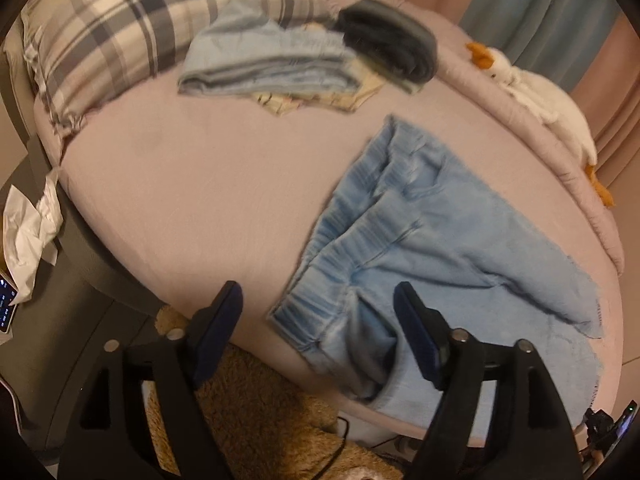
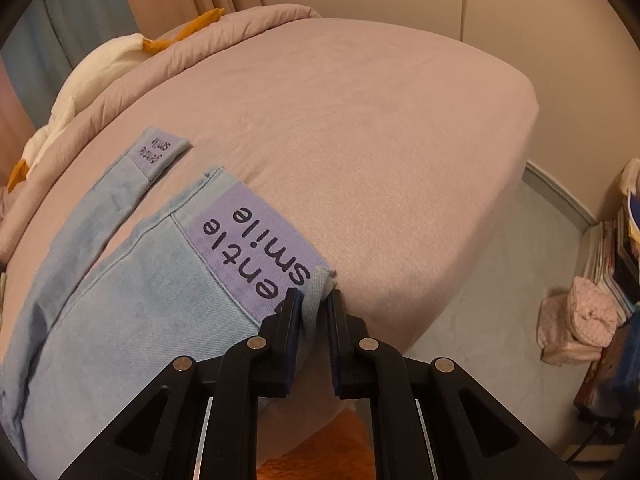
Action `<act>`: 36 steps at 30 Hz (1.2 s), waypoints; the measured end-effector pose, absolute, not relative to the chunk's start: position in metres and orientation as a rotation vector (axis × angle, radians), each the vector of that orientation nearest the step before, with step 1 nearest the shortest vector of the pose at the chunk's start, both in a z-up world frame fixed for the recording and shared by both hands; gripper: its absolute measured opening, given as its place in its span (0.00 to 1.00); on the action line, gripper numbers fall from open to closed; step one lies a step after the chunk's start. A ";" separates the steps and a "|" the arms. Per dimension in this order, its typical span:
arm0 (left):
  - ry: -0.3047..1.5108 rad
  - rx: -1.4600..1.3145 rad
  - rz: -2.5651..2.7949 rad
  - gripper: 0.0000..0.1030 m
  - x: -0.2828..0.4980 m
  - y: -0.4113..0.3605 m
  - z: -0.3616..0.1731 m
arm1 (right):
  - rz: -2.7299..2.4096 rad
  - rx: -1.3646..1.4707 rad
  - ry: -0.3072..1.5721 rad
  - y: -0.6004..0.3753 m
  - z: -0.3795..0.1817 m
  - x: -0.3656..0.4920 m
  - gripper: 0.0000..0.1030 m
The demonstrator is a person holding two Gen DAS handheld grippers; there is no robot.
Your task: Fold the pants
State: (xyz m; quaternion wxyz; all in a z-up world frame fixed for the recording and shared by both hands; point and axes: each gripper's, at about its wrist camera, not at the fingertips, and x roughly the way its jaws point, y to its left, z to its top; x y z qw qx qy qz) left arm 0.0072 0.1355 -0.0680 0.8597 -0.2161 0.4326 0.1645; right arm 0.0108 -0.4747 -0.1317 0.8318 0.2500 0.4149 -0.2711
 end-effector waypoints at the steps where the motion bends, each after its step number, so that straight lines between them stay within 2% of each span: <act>1: 0.893 -0.453 0.329 0.82 0.006 0.132 -0.062 | -0.573 0.532 0.876 -0.475 -0.132 0.010 0.09; 4: 0.876 -0.438 0.279 0.86 0.008 0.122 -0.052 | -0.573 0.535 0.874 -0.475 -0.130 0.009 0.10; 6: 0.863 -0.421 0.252 0.89 0.009 0.114 -0.046 | -0.586 0.519 0.880 -0.474 -0.128 0.007 0.17; 7: 0.853 -0.405 0.237 0.89 0.009 0.109 -0.043 | -0.603 0.502 0.882 -0.472 -0.126 0.006 0.26; 8: 0.850 -0.392 0.226 0.89 0.010 0.105 -0.041 | -0.620 0.485 0.885 -0.471 -0.125 0.005 0.40; 11: 0.853 -0.351 0.182 0.90 0.014 0.091 -0.036 | -0.659 0.460 0.886 -0.470 -0.121 0.001 0.62; 15: 0.846 -0.328 0.117 0.91 0.019 0.074 -0.030 | -0.658 0.432 0.864 -0.463 -0.105 -0.003 0.63; 18: 0.844 -0.305 0.082 0.98 0.021 0.059 -0.027 | -0.664 0.389 0.819 -0.453 -0.084 -0.005 0.68; 28: 0.835 -0.331 -0.036 0.99 0.039 0.030 -0.018 | -0.434 0.323 0.717 -0.397 -0.030 0.022 0.79; 29: 0.839 -0.333 -0.037 0.99 0.042 0.028 -0.019 | -0.397 0.315 0.713 -0.390 -0.027 0.028 0.84; 31: 0.852 -0.333 -0.037 0.99 0.047 0.025 -0.020 | -0.304 0.299 0.725 -0.374 -0.020 0.049 0.88; 36: 0.856 -0.350 -0.012 0.99 0.062 0.022 -0.024 | -0.097 0.274 0.774 -0.338 -0.004 0.099 0.88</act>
